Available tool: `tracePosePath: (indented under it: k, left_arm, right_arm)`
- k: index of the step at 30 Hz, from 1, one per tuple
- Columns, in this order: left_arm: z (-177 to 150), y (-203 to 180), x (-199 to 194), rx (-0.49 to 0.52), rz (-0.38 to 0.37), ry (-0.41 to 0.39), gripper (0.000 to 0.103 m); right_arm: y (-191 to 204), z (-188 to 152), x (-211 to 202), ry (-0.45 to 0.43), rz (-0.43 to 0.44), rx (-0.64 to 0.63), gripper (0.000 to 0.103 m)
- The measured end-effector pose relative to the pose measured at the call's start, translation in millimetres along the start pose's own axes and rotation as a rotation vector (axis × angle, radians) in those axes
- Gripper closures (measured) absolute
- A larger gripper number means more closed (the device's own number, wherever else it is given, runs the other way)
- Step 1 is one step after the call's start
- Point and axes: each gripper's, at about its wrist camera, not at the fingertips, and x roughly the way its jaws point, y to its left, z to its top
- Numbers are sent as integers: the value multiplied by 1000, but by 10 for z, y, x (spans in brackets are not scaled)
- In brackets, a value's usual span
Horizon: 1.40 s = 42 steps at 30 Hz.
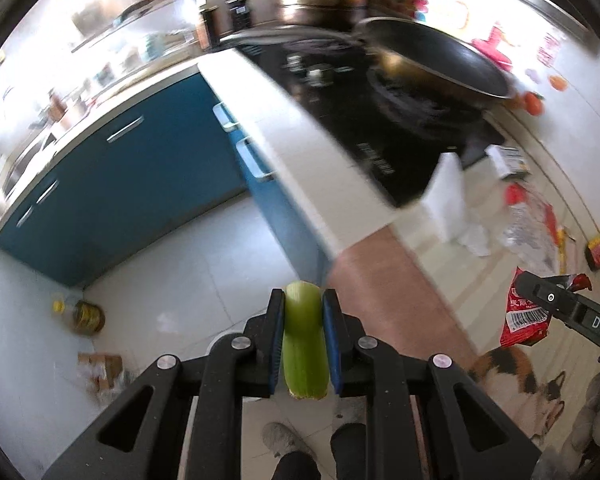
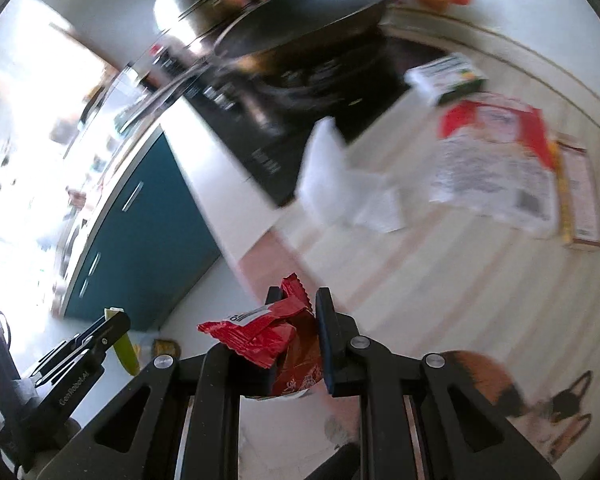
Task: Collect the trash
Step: 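Carry the cucumber and red wrapper over the bin and open both tools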
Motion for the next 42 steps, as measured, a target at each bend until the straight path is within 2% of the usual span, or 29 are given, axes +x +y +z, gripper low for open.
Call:
tracePosePath:
  k: [11, 17, 22, 26, 28, 33, 35, 38, 39, 40, 41, 42]
  left_arm:
    - [-578, 1196, 249, -215, 72, 78, 88]
    - [-1077, 1803, 782, -348, 90, 162, 88]
    - [-1696, 2289, 1684, -467, 99, 280, 88]
    - [-2188, 2566, 2585, -538, 90, 367, 87]
    - [-2451, 2693, 3127, -583, 80, 402, 87]
    - [-2873, 2786, 4192, -621, 47, 452, 85]
    - [-3051, 2814, 4588, -631, 27, 486, 84]
    - [-3193, 2823, 4941, -616, 46, 518, 84]
    - [-3235, 2832, 5028, -605, 60, 522, 76]
    - [-3267, 2854, 5076, -601, 71, 519, 65]
    - [-3263, 2877, 5100, -599, 76, 519, 24]
    - [-3294, 2909, 5103, -595, 88, 520, 0]
  right_arm:
    - [1160, -616, 935, 163, 60, -203, 85]
    - [1523, -1126, 1737, 286, 58, -298, 85]
    - [1544, -1749, 2841, 410, 37, -348, 85]
    - [1361, -2208, 3753, 493, 30, -349, 85]
    - [1218, -2432, 4340, 522, 19, -352, 85]
    - [879, -2844, 5602, 578, -5, -353, 85]
    - [737, -2931, 5968, 596, -10, -349, 85]
    - [574, -3096, 6513, 639, -30, -376, 85]
    - [543, -3112, 6608, 645, -47, -390, 81]
    - [510, -3129, 6690, 652, -58, -402, 78]
    - [478, -3154, 6760, 657, -69, -412, 66]
    - [459, -3171, 6795, 650, -90, -434, 47]
